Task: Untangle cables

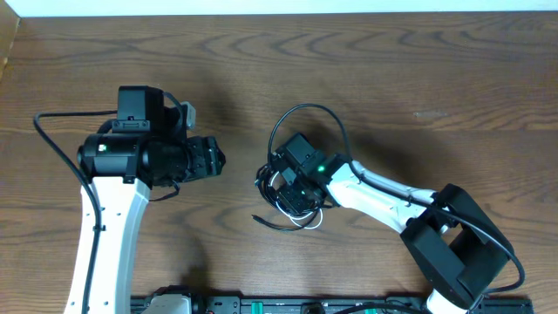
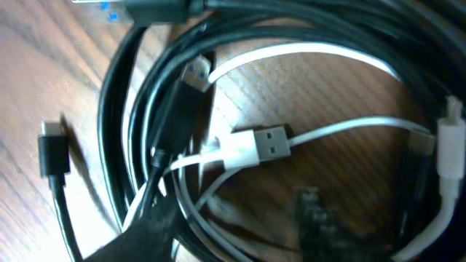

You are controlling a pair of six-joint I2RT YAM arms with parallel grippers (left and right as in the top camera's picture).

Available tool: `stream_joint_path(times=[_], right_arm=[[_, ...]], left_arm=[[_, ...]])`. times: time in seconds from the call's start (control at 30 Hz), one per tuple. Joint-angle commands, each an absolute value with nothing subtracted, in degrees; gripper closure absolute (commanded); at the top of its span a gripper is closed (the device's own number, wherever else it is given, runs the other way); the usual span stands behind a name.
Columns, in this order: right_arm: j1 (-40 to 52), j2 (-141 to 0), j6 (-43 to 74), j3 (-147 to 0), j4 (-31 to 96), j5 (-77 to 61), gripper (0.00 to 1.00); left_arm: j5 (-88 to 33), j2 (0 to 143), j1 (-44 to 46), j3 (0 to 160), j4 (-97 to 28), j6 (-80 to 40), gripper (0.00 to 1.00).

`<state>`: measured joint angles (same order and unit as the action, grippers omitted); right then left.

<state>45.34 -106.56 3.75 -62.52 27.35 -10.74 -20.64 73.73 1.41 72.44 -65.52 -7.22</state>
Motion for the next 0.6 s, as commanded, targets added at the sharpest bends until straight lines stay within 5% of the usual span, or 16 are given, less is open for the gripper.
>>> stream_joint_path(times=[0.0, 0.17, 0.57], right_arm=[[45.71, -106.78, 5.48, -62.92, 26.96, -9.80, 0.60], [44.64, -105.71, 14.66, -64.88, 24.93, -1.50, 0.42], [43.09, -105.32, 16.36, -69.76, 38.54, 18.09, 0.24]], left_arm=[[-20.43, 73.76, 3.42, 72.40, -65.45, -6.37, 0.27], [-19.11, 73.76, 6.31, 70.63, -62.39, -6.07, 0.27], [-18.33, 76.53, 8.51, 59.18, -51.64, -6.00, 0.27]])
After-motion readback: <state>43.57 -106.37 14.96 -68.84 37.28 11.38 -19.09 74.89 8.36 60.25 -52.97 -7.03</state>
